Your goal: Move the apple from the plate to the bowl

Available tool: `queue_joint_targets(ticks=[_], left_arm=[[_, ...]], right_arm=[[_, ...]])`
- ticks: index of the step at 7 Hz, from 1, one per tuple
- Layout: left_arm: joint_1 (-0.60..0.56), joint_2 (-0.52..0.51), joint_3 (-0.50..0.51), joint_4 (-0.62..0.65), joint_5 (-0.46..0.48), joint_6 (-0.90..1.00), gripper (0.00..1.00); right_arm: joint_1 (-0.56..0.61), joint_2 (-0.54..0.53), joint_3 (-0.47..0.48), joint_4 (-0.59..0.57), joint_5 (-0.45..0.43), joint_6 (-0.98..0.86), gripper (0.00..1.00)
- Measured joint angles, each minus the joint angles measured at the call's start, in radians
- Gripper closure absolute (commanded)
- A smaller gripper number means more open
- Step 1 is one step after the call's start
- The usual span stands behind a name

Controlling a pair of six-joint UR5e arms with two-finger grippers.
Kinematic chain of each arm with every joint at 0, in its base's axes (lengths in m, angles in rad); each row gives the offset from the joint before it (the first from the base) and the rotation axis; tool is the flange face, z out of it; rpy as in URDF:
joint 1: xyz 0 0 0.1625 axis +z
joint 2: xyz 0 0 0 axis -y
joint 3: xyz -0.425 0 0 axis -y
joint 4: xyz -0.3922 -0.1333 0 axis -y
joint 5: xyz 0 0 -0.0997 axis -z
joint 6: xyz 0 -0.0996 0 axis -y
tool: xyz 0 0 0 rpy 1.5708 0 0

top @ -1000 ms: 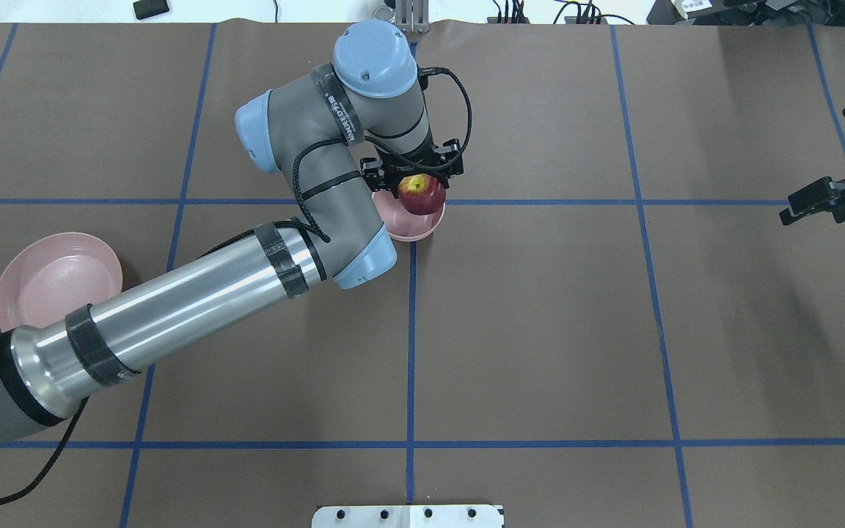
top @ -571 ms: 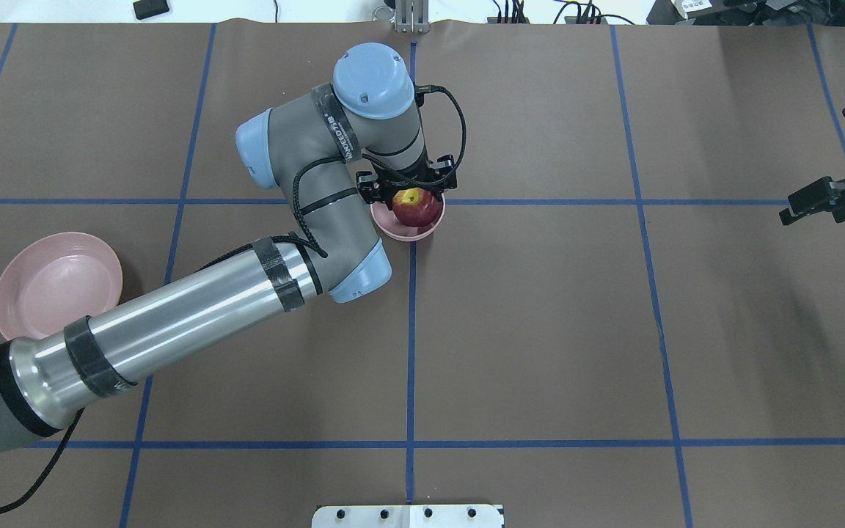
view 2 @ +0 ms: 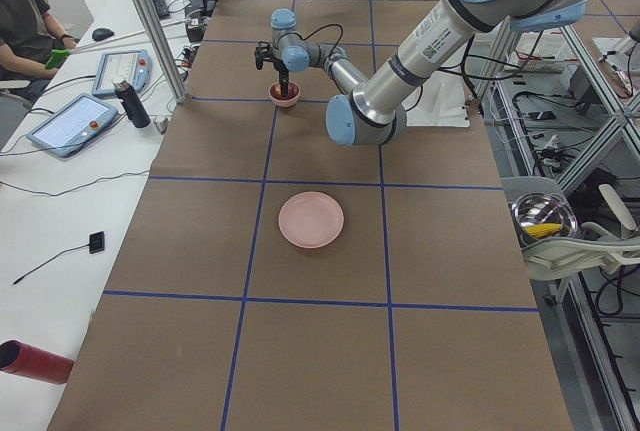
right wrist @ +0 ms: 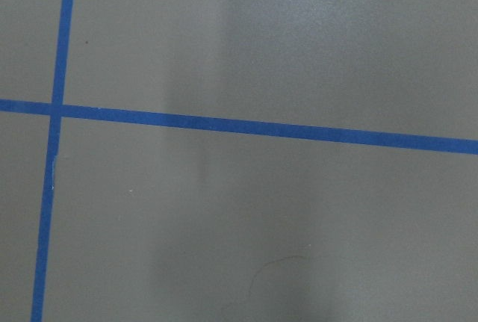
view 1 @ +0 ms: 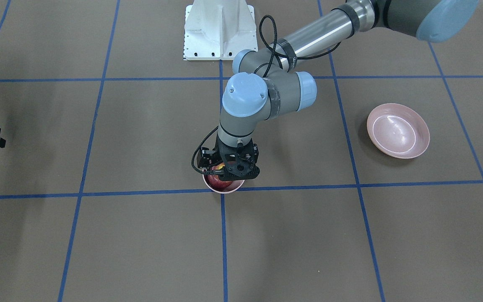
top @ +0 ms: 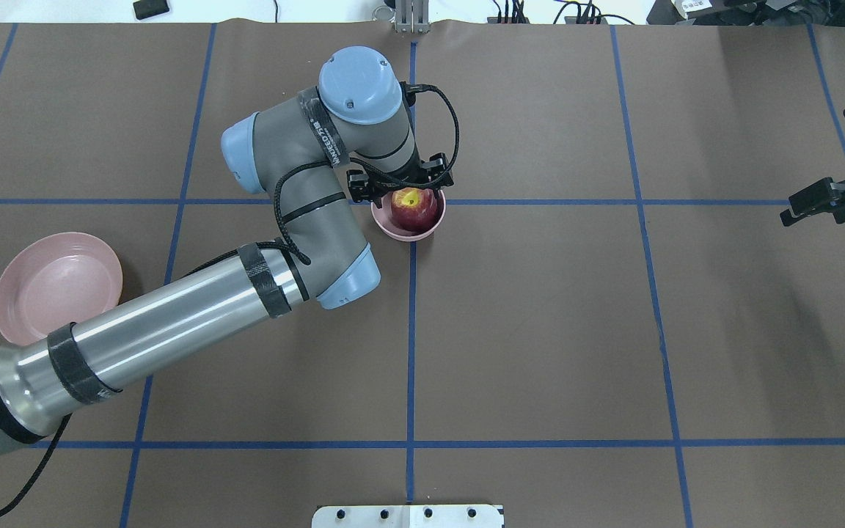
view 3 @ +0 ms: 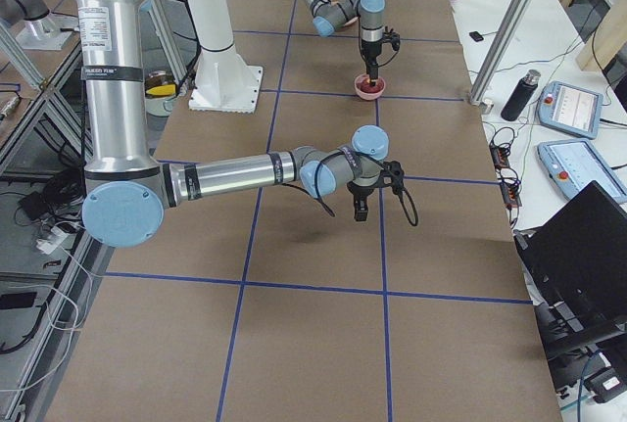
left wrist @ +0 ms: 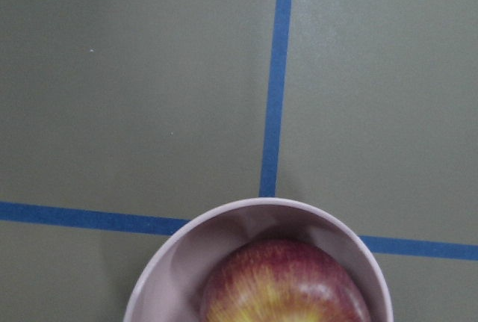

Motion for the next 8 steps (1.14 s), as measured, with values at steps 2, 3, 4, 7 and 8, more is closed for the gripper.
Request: queue_joint_targets(ticks=[2, 3, 4, 7, 8], left_arm=[[-0.014, 0.154, -0.208, 0.007, -0.004, 0.019, 0.02], [-0.037, 0.303, -0.365, 0.012, -0.016, 0.077, 0.01], [-0.078, 0.46, -0.499, 0.019, -0.036, 0.186, 0.02], [-0.335, 0.865, -0.638, -0.012, -0.159, 0.692, 0.01], [-0.441, 0.941, -0.612, -0.02, -0.205, 0.861, 0.02]], right_arm=[[0.001, 0.001, 0.0, 0.0, 0.0, 0.0, 0.0], [0.005, -0.001, 0.001, 0.0, 0.0, -0.005, 0.0], [0.02, -0.007, 0.0, -0.001, 0.0, -0.03, 0.0], [0.134, -0.055, -0.005, -0.011, -0.002, -0.171, 0.0], [0.183, -0.07, -0.007, -0.024, -0.002, -0.236, 0.0]])
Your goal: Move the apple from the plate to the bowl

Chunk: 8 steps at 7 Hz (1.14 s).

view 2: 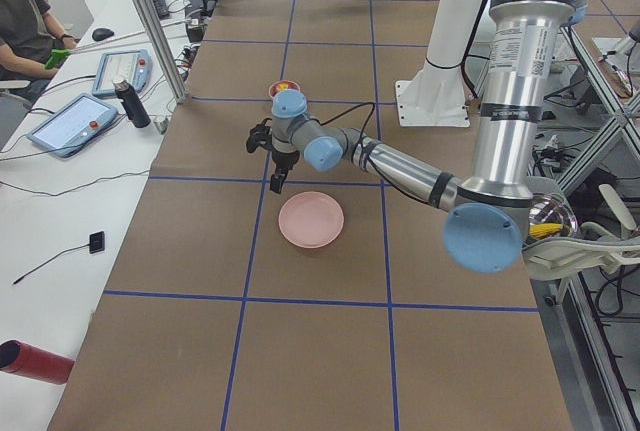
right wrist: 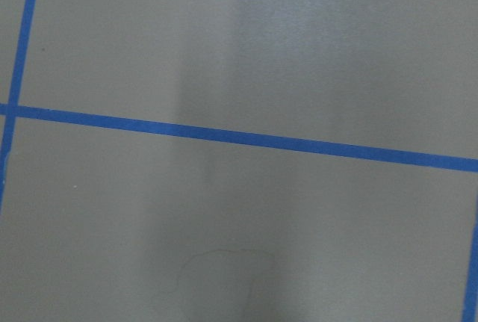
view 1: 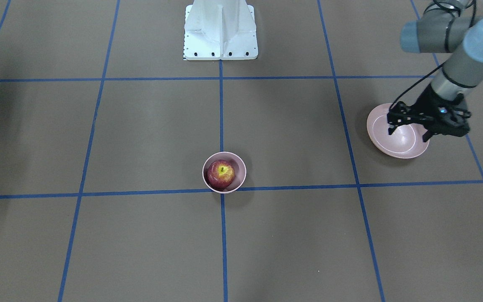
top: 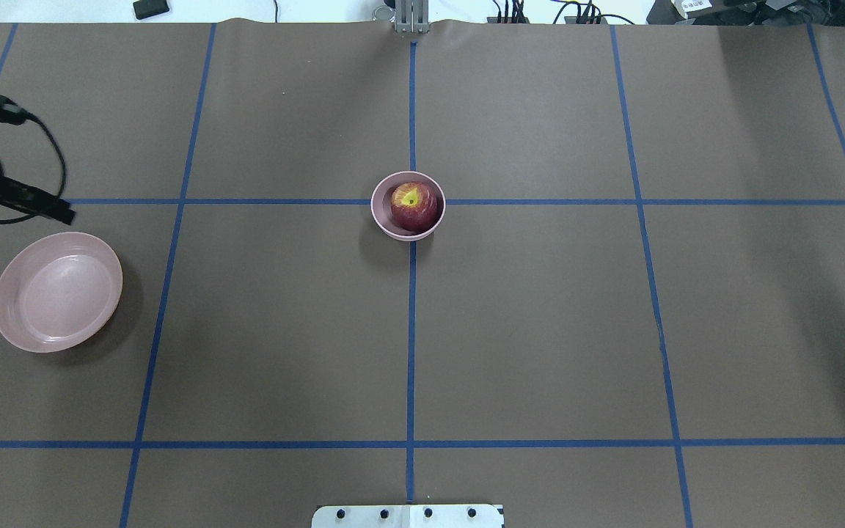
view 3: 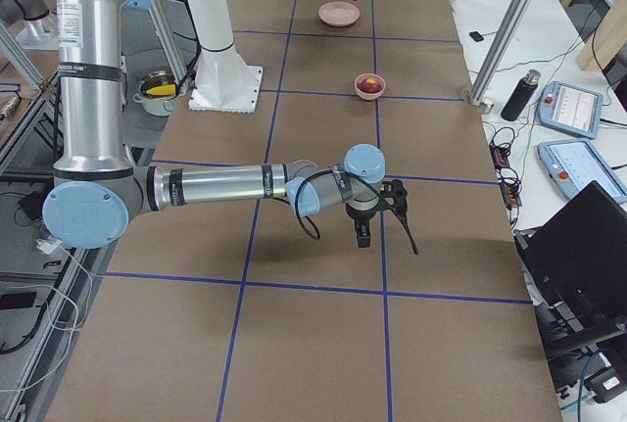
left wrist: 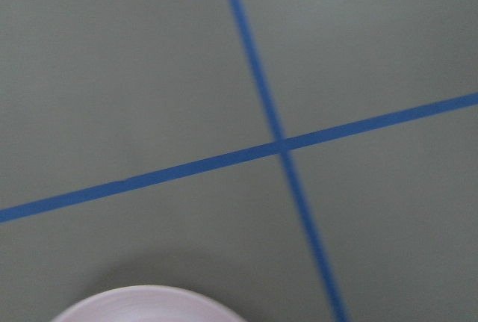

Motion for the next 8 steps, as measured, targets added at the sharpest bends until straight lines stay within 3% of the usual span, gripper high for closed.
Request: queue_joint_targets(ticks=[3, 5, 8], left_arm=[[-0.263, 0.063, 0.185, -0.002, -0.161, 0.367, 0.02], [-0.314, 0.057, 0.24, 0.02, -0.175, 0.404, 0.02], [-0.419, 0.025, 0.246, 0.153, -0.199, 0.418, 0.02]], right_arm=[[0.072, -0.005, 0.01, -0.051, 0.007, -0.066, 0.0], [0.088, 0.005, 0.032, -0.13, 0.023, -0.089, 0.0], [0.096, 0.053, 0.048, -0.281, 0.022, -0.177, 0.0]])
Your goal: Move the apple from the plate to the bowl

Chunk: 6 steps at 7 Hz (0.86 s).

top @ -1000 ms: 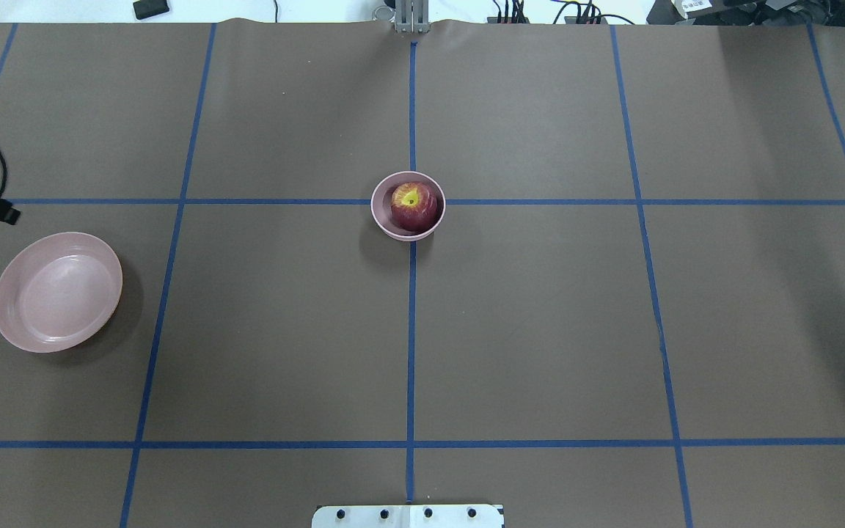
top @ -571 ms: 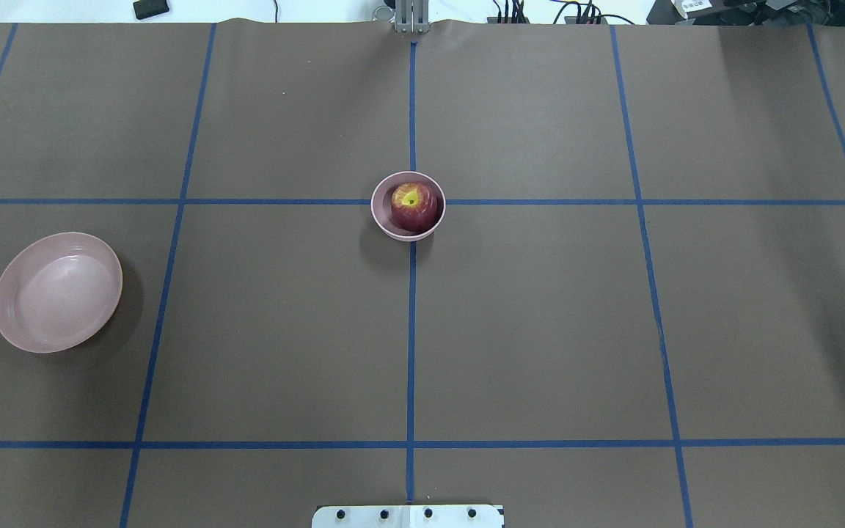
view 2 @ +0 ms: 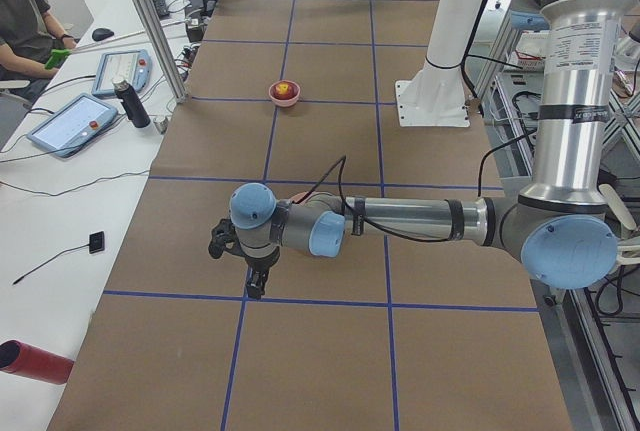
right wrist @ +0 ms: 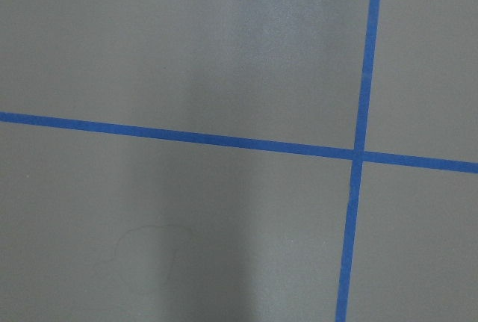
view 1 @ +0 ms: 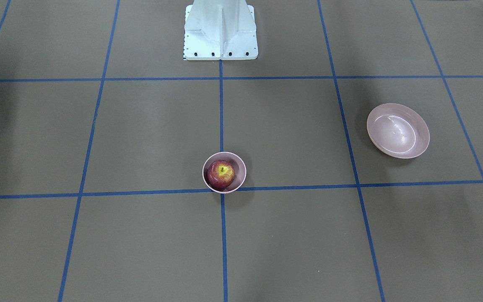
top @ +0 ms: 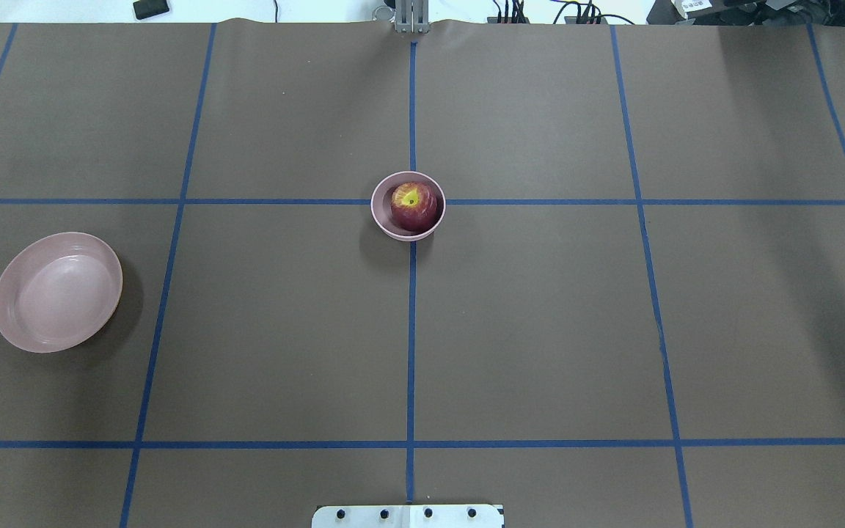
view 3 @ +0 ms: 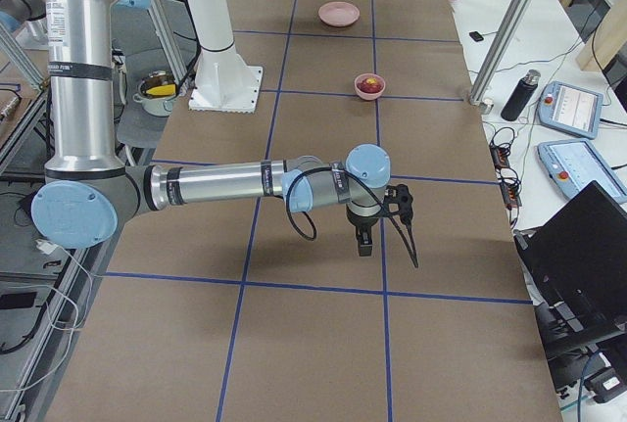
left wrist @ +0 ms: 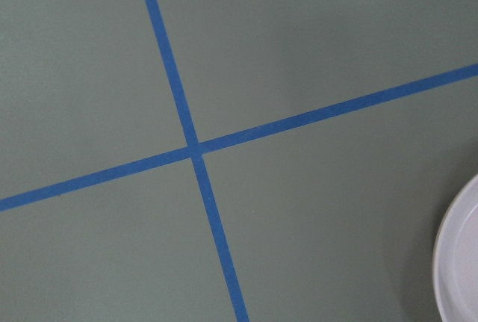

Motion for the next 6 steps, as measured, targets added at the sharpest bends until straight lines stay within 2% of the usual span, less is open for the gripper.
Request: queue_joint_targets(ticks=[3, 6], left_arm=[[-0.031, 0.043, -0.017, 0.012, -0.066, 0.0, 0.02], [-0.038, 0.06, -0.039, -0.002, -0.068, -0.011, 0.02]], right_arm=[[-0.01, 0.067, -0.009, -0.06, -0.037, -0.035, 0.0], [-0.012, 0.073, -0.009, -0.059, -0.037, -0.043, 0.0]])
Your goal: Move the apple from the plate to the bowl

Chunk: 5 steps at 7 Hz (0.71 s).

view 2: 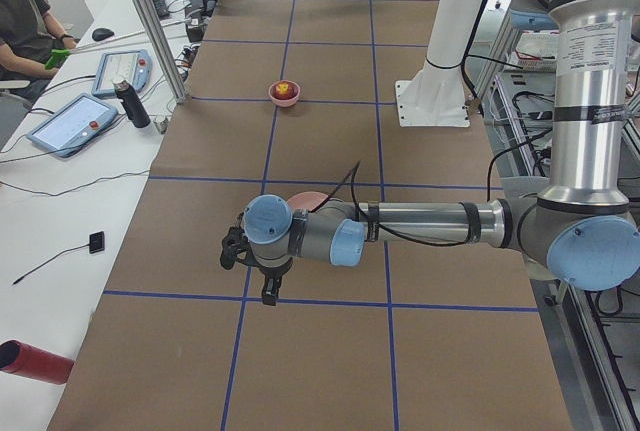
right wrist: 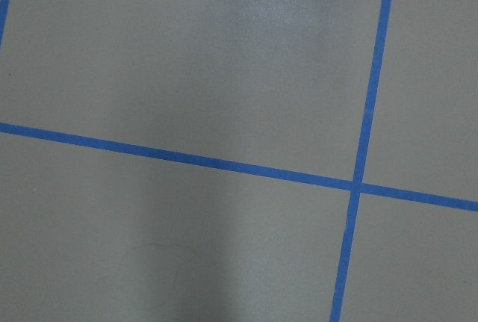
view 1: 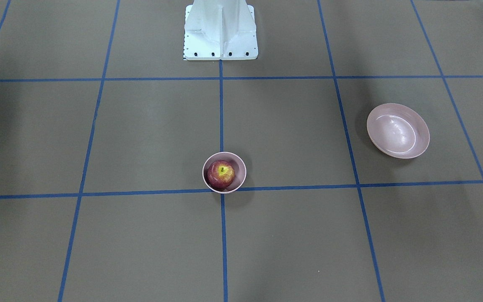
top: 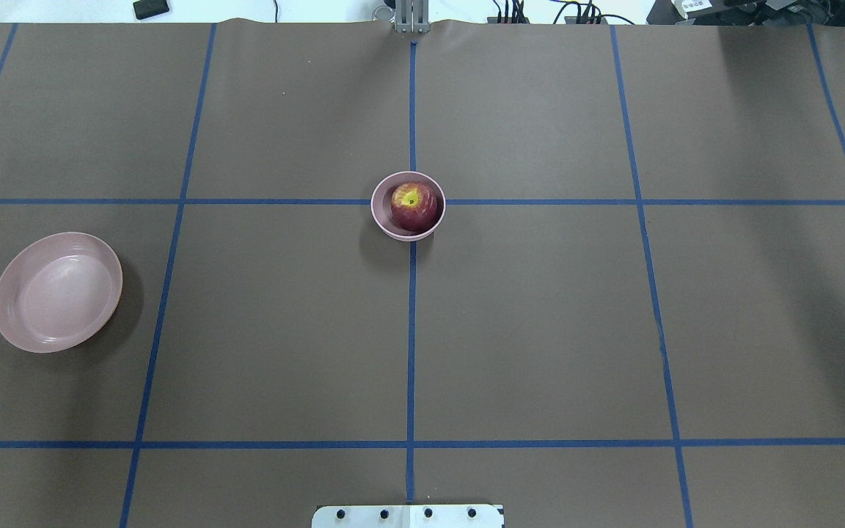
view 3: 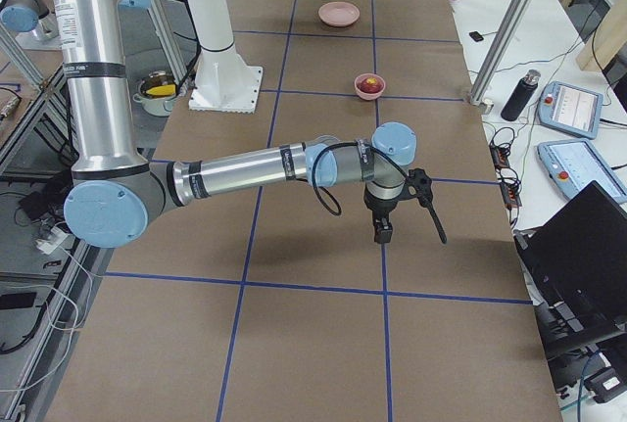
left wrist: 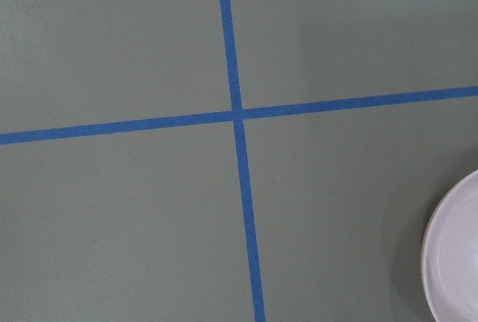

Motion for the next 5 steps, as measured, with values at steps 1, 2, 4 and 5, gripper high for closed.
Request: queue_joint_targets(ticks=[1, 2, 4, 5], left_arm=[[0.0, -0.009, -0.007, 0.001, -0.003, -0.013, 0.02], [0.0, -0.019, -0.02, 0.001, -0.003, -0.035, 0.02], [0.0, -0.024, -0.061, 0.006, 0.003, -0.052, 0.02], [0.0, -0.025, -0.072, 0.01, 0.005, -0.052, 0.02]], right_arm=[[0.001, -0.001, 0.003, 0.002, 0.001, -0.001, 0.0], [0.002, -0.001, 0.001, 0.003, -0.003, -0.001, 0.0], [0.004, -0.011, 0.004, 0.001, 0.003, 0.0, 0.0], [0.004, -0.015, 0.002, 0.0, 0.006, 0.0, 0.0]])
